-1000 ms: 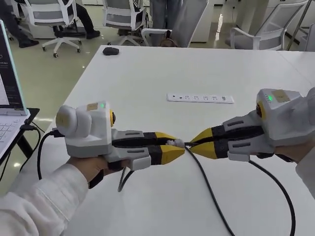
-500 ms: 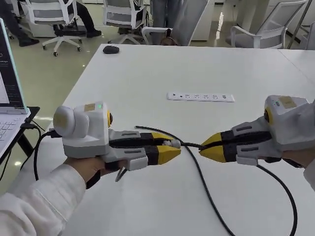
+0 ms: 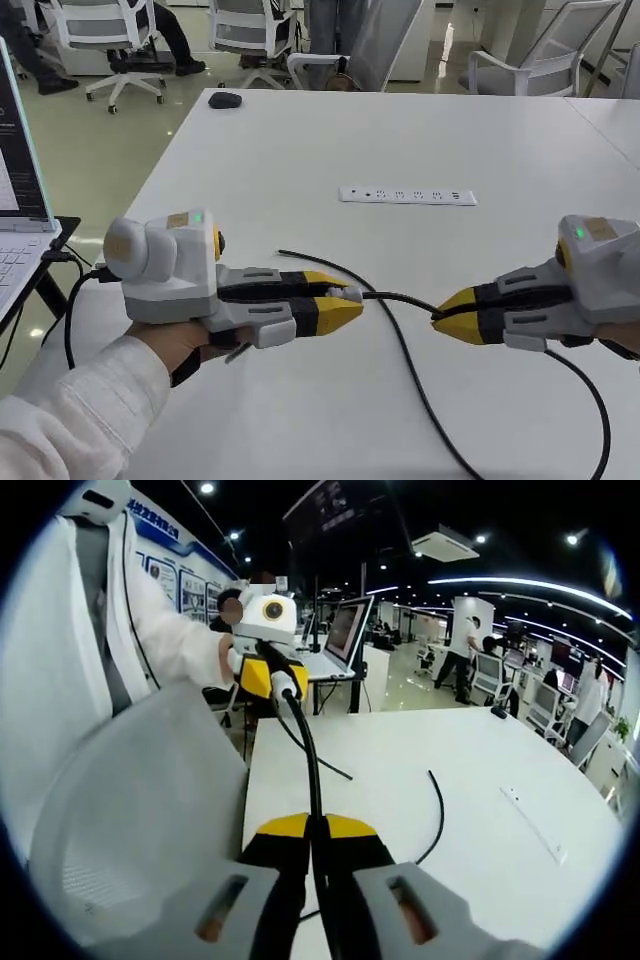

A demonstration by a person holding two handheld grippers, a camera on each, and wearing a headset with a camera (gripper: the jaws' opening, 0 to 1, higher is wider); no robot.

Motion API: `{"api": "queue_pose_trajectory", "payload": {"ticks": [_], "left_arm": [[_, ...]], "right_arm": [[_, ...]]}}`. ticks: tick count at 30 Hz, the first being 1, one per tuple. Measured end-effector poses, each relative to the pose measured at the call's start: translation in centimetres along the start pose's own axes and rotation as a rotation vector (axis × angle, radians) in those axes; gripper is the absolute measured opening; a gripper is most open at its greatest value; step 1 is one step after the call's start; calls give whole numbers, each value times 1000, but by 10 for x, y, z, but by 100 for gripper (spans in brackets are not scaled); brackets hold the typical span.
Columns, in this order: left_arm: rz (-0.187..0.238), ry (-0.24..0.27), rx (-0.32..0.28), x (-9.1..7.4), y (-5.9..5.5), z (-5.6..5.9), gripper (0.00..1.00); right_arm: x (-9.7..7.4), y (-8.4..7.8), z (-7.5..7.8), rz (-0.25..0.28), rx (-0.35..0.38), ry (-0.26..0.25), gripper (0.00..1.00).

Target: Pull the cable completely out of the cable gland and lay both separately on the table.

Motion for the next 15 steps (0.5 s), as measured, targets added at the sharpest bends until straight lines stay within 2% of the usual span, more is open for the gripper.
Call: {"api": "queue_pose_trajectory", "payload": {"ticks": [9, 15], "left_arm": [[16, 8, -15, -3, 1, 0, 16], [18, 7, -13, -3, 1, 0, 16]], "right_arm": [[2, -17, 0, -22, 44, -10, 3], [1, -19, 0, -24, 58, -16, 3]]}}
Point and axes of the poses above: the centre of the closed fingertips' face, and the gripper's own axes: x roughly forward along the fingers, z roughly to its right, y roughly out of its top, the point moved 6 cm from there along -x, roughly backward along the fingers, and after that the axes turned 11 degrees about -z, right-handed, at the moved point
